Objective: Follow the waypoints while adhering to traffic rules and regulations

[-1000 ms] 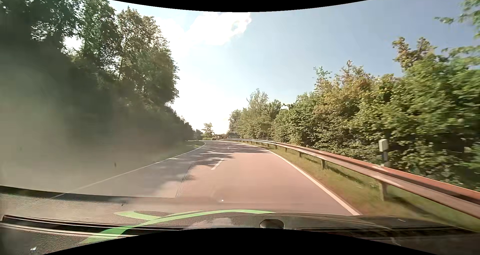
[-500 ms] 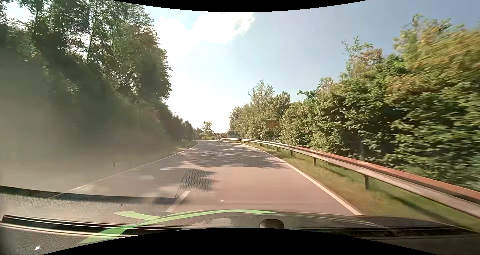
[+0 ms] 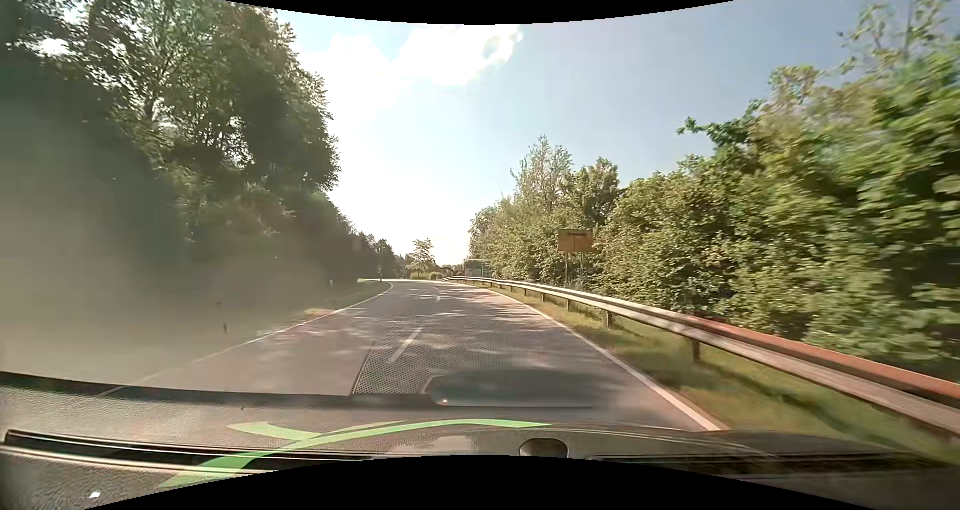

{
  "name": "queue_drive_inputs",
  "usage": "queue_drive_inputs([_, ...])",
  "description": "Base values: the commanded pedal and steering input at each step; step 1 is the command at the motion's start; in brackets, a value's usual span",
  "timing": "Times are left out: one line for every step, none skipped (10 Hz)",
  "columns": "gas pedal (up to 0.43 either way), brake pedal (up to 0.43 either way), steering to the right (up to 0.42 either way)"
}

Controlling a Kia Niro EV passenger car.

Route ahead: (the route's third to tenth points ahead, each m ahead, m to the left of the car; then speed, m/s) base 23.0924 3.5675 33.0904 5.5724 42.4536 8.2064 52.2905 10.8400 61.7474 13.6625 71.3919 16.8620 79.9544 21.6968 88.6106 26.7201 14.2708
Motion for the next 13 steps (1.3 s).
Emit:
queue_drive_inputs([0.169, 0.0, -0.027])
queue_drive_inputs([0.169, 0.0, -0.027])
queue_drive_inputs([0.169, 0.0, -0.029])
queue_drive_inputs([0.169, 0.0, -0.029])
queue_drive_inputs([0.169, 0.0, -0.029])
queue_drive_inputs([0.177, 0.0, -0.029])
queue_drive_inputs([0.177, 0.0, -0.029])
queue_drive_inputs([0.177, 0.0, -0.029])
queue_drive_inputs([0.177, 0.0, -0.029])
queue_drive_inputs([0.177, 0.0, -0.029])
queue_drive_inputs([0.177, 0.0, -0.029])
queue_drive_inputs([0.177, 0.0, -0.029])
queue_drive_inputs([0.189, 0.0, -0.028])
